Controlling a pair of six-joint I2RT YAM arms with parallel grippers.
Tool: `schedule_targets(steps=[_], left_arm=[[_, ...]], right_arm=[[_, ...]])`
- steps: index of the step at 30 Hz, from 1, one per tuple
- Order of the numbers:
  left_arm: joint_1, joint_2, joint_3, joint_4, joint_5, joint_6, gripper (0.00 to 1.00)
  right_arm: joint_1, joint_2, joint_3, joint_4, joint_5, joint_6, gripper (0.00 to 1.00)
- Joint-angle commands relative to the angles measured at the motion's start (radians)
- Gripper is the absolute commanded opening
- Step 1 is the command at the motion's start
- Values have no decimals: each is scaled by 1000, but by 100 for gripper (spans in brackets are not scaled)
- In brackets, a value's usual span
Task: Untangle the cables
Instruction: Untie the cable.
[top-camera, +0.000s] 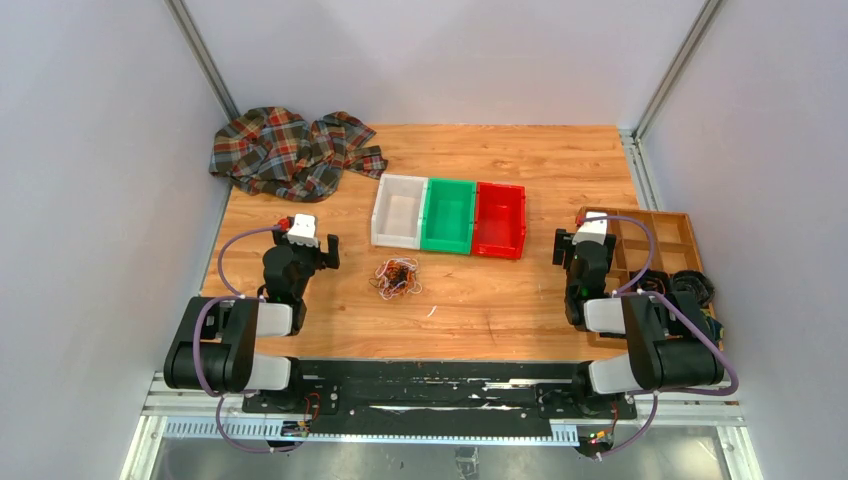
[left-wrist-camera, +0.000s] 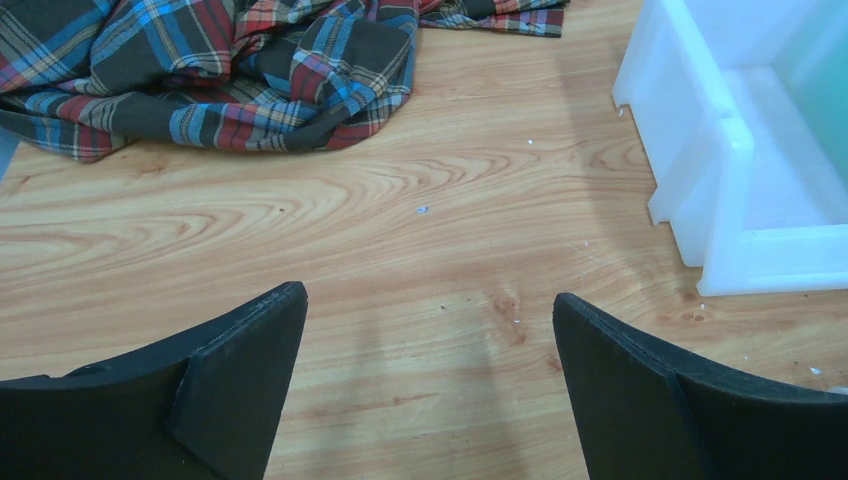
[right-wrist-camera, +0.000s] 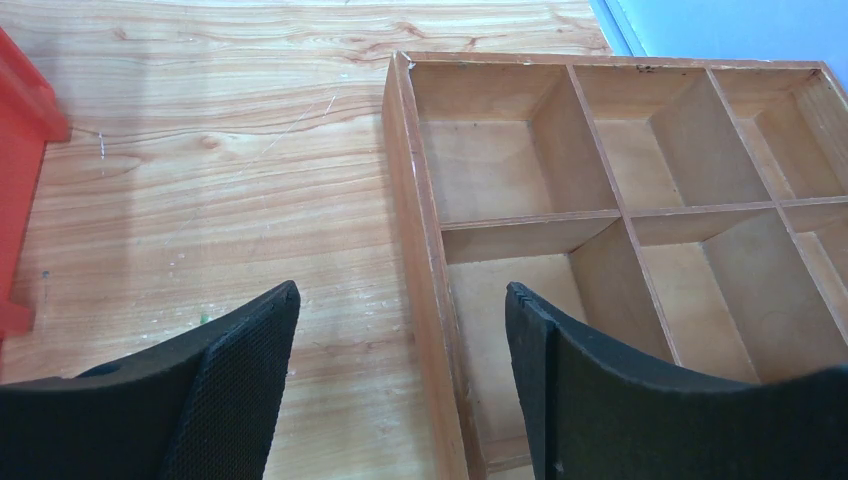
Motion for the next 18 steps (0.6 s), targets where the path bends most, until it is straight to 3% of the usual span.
schedule_targets(steps=[1, 14, 16, 18], left_arm=[[5, 0, 10, 54, -15, 2, 98], [5, -11, 23, 33, -68, -12, 98], [9, -69, 80, -111, -105, -32, 98], [11, -142, 173, -341, -97, -14, 98]], right_arm=[[-12, -3, -9, 36, -2, -3, 75], [-12, -15, -17, 68, 15, -7, 75], [8, -74, -21, 36, 64, -20, 75], [22, -179, 24, -147, 84, -4, 75]])
